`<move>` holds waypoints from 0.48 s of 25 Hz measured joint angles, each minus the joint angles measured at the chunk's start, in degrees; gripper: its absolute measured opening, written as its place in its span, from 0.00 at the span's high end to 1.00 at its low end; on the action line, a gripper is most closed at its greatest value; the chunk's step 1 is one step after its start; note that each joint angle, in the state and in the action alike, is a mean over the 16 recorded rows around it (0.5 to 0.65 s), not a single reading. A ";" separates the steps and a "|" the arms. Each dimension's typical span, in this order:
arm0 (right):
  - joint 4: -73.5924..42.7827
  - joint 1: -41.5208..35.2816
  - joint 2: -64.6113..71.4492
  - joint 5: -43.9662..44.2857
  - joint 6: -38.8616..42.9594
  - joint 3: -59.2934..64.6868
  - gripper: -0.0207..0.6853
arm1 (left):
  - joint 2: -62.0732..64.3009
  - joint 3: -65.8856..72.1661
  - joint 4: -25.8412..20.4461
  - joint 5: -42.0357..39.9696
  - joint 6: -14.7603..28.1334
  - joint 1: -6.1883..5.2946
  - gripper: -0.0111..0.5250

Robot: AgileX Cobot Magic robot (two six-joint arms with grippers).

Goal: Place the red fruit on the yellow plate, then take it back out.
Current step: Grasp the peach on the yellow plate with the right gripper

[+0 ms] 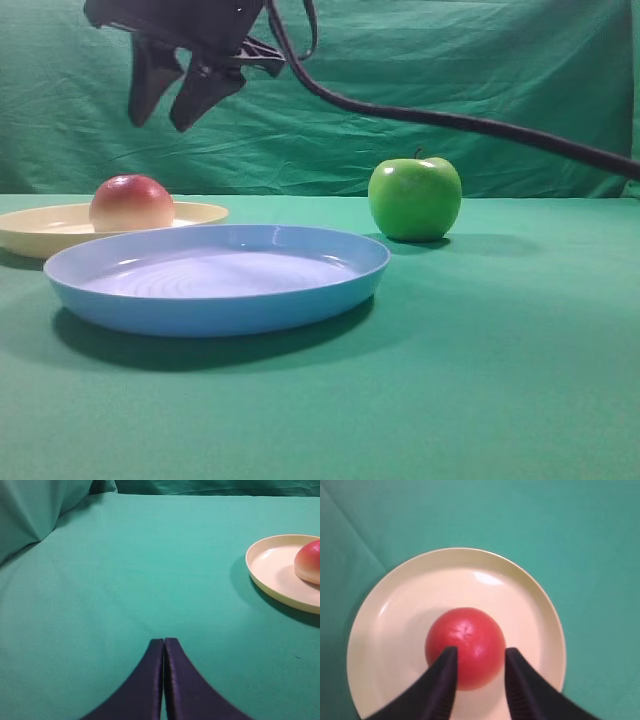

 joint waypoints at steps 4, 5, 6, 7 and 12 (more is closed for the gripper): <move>1.61 0.56 2.71 -1.73 -1.25 -1.61 0.19 | 0.00 0.00 0.00 0.00 0.00 0.00 0.98; 1.91 0.68 3.26 -2.24 -1.52 -1.80 0.15 | 0.00 0.00 0.00 0.00 0.00 0.00 0.98; 2.14 0.79 3.76 -2.79 -1.74 -1.92 0.12 | 0.00 0.00 0.00 0.00 0.00 0.00 0.98; 2.33 0.89 4.24 -3.36 -1.93 -2.00 0.09 | 0.00 0.00 0.00 0.00 0.00 0.00 0.98; 2.72 1.36 6.65 -5.68 -2.82 -2.15 0.06 | 0.00 0.00 0.00 0.00 0.00 0.00 0.98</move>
